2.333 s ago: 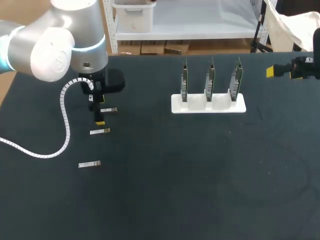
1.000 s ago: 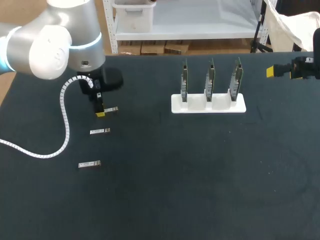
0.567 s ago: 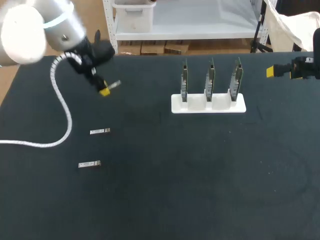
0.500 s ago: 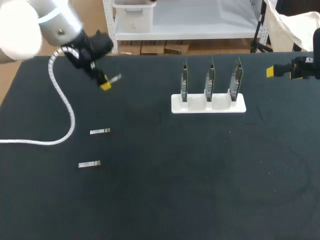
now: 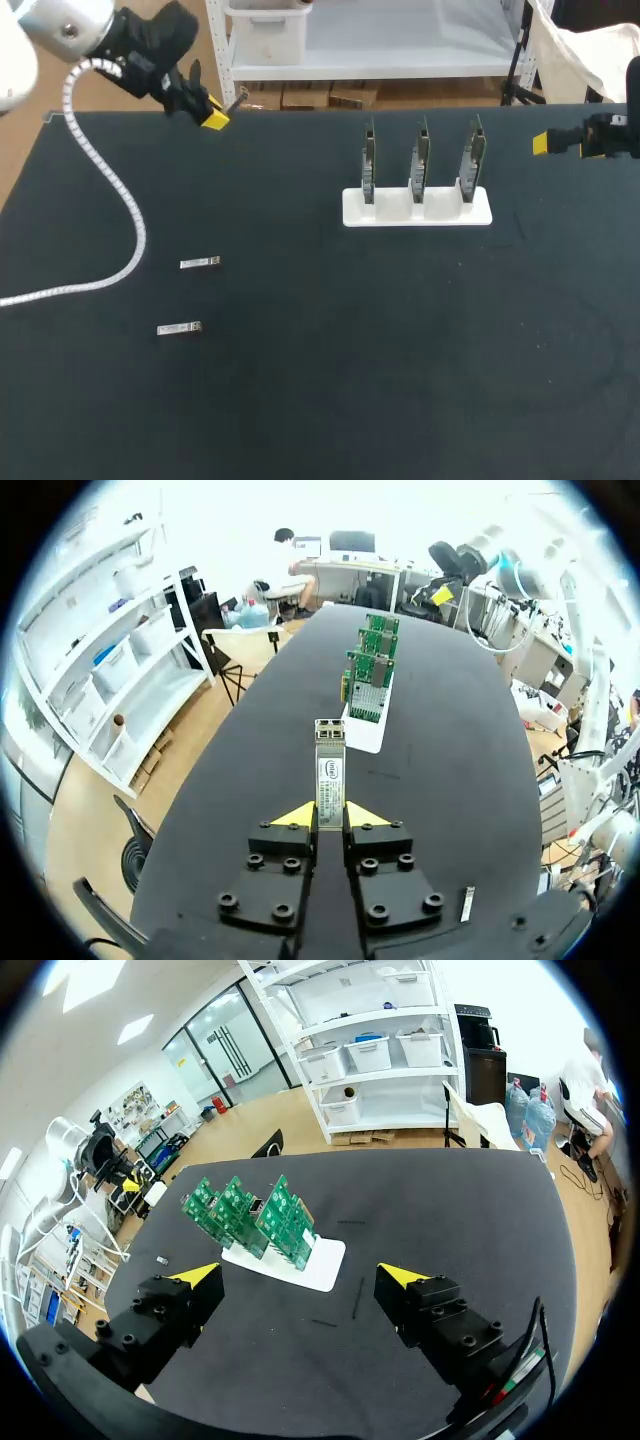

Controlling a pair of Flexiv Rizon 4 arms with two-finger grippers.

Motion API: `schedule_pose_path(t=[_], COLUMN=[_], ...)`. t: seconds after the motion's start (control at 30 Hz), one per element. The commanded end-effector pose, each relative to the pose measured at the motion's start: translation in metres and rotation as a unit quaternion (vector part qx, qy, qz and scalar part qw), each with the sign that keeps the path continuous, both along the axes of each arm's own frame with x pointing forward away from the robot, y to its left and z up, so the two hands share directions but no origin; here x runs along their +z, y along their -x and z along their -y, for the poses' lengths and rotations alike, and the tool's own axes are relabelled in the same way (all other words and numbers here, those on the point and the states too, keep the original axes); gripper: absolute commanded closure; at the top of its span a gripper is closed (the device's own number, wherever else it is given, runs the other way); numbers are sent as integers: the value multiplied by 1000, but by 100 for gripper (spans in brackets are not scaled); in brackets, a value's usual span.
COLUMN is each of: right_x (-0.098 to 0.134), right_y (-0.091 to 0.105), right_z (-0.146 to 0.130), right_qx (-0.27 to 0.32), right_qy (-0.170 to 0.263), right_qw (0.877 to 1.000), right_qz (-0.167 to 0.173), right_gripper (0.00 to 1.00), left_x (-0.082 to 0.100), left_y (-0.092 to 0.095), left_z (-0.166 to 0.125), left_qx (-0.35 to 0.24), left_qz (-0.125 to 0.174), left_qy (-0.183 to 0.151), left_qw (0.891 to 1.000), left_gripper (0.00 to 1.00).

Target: Pick up the optical module with the left hand, and insert it into the network port with the right hand.

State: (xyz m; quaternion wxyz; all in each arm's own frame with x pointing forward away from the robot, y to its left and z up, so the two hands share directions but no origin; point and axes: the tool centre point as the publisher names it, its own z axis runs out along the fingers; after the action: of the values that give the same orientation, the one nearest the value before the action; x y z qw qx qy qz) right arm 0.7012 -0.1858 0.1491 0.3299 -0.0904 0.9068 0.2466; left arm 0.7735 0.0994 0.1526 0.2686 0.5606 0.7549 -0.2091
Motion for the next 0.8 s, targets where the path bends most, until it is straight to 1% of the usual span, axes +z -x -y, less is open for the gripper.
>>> schedule_pose_path(t=[0.03, 0.27, 0.3, 0.37, 0.43, 0.57, 0.67, 0.8], right_x=[1, 1, 1, 1, 1, 1, 1, 1], right_y=[1, 1, 1, 1, 1, 1, 1, 1], right_z=[-1, -1, -1, -1, -1, -1, -1, -1], right_qx=[-3, -3, -3, -3, -3, -3, -3, -3], right_qy=[3, 3, 3, 3, 3, 3, 3, 3], right_qw=[1000, 1000, 1000, 1000, 1000, 1000, 1000, 1000], right_qz=[-1, -1, -1, -1, -1, -1, -1, -1], right_gripper=[0, 0, 0, 0, 0, 0, 0, 0], left_x=[-3, -3, -4, 0, 6, 22, 33, 38], left_y=[9, 9, 14, 18, 16, 11, 9, 7], left_z=[-4, -4, -2, 14, 32, 73, 100, 128], left_qx=[7, 7, 11, 6, 0, -34, -50, -50], left_qz=[35, 35, 33, 32, 41, 55, 71, 73], left_qy=[88, 88, 101, 108, 136, 167, 202, 246], left_qw=[995, 995, 994, 994, 990, 984, 976, 965], left_gripper=[100, 100, 100, 100, 100, 100, 100, 100])
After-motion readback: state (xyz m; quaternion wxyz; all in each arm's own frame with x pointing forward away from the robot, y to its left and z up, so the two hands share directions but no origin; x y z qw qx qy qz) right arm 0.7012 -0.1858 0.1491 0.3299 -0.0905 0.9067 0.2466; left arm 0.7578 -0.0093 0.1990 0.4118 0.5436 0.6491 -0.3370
